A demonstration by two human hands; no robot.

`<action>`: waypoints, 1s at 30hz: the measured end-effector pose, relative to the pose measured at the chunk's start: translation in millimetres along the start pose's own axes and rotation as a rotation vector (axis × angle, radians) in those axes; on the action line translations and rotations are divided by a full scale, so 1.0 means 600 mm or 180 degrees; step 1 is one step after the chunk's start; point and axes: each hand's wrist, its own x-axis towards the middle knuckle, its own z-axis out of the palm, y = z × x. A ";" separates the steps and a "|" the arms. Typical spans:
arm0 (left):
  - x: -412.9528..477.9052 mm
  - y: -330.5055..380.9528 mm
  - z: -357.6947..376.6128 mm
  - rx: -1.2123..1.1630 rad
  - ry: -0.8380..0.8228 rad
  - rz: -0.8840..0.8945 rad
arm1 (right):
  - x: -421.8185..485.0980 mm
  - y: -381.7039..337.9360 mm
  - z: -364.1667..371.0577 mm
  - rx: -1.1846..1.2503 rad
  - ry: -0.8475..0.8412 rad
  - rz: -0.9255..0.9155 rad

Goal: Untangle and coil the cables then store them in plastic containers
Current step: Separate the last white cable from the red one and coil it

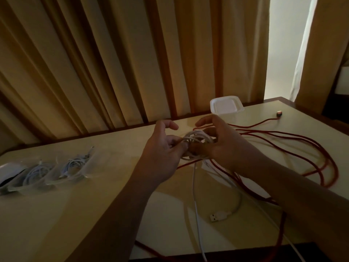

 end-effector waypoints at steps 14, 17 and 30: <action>0.016 -0.018 -0.011 -0.1821 -0.0239 -0.1185 | 0.001 0.015 0.011 0.0159 -0.0117 -0.0338; 0.016 -0.018 -0.008 -0.1666 -0.0149 -0.1220 | 0.004 0.018 0.008 -0.1227 0.0113 -0.1298; 0.009 -0.007 0.004 -0.2023 -0.0667 -0.1149 | -0.001 0.007 0.007 -0.1463 0.0574 -0.2062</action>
